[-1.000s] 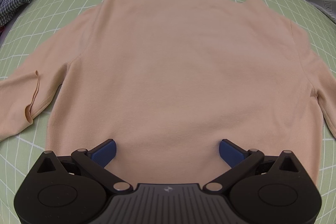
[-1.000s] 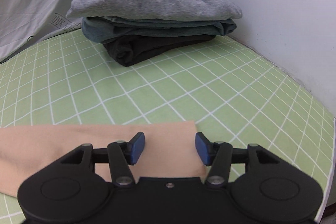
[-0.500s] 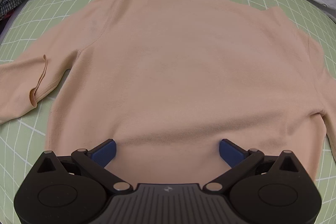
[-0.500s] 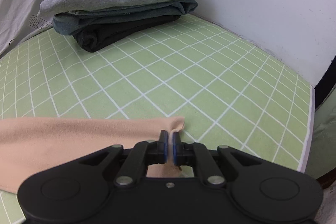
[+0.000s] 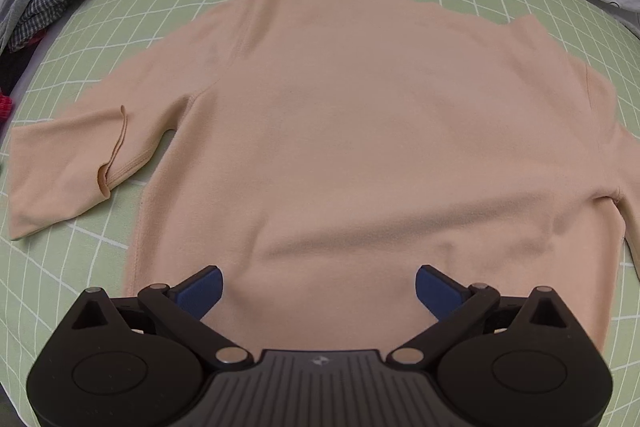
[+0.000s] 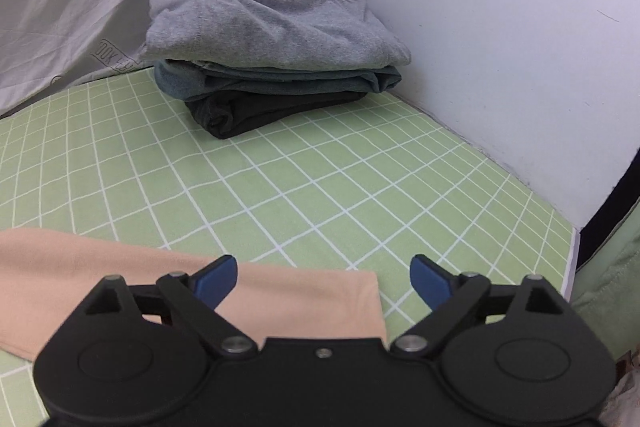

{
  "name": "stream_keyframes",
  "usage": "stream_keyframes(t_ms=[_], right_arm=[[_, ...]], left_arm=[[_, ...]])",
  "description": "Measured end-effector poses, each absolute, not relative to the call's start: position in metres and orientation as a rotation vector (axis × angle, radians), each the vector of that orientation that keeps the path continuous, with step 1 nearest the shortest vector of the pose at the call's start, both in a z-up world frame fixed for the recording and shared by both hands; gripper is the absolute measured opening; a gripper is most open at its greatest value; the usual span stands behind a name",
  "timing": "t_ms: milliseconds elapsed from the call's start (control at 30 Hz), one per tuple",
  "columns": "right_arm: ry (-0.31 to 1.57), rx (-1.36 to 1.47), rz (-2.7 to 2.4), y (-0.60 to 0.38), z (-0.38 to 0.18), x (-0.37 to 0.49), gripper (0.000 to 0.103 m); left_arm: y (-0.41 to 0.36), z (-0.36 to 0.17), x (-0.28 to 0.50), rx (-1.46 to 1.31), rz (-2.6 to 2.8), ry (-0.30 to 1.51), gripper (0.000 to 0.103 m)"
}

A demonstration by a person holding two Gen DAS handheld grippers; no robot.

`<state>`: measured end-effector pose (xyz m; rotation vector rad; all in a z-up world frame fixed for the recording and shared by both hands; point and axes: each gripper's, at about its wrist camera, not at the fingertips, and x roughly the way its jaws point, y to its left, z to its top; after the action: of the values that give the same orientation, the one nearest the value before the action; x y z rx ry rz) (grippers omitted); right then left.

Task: Fold clothes

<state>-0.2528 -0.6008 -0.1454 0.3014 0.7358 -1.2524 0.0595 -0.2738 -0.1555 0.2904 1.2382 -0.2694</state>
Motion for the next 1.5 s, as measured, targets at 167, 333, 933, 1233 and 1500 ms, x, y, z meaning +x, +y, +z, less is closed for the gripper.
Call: stream_keyframes(t_ms=[167,333,933,1233,1500], right_arm=[[0.752,0.248,-1.012,-0.555,-0.132,-0.208,0.100],[0.804,0.182,-0.718,-0.495,-0.129,-0.158,0.101],[0.917,0.261,-0.531,-0.353,-0.179,-0.047,0.103],[0.876,0.303,-0.634,-0.344,-0.182,-0.051,0.103],[0.865,0.322,-0.682,-0.341,-0.182,-0.049,0.103]], left_arm=[[-0.223,-0.133,0.050,0.198,-0.188,1.174,0.099],[-0.159,-0.117,0.069,0.161,-0.094,1.142,0.082],[-0.086,-0.128,0.144,0.228,-0.379,1.028,0.061],[-0.105,-0.155,0.176,0.248,-0.495,1.059,0.062],[-0.081,-0.157,0.193,0.153,-0.489,1.068,0.002]])
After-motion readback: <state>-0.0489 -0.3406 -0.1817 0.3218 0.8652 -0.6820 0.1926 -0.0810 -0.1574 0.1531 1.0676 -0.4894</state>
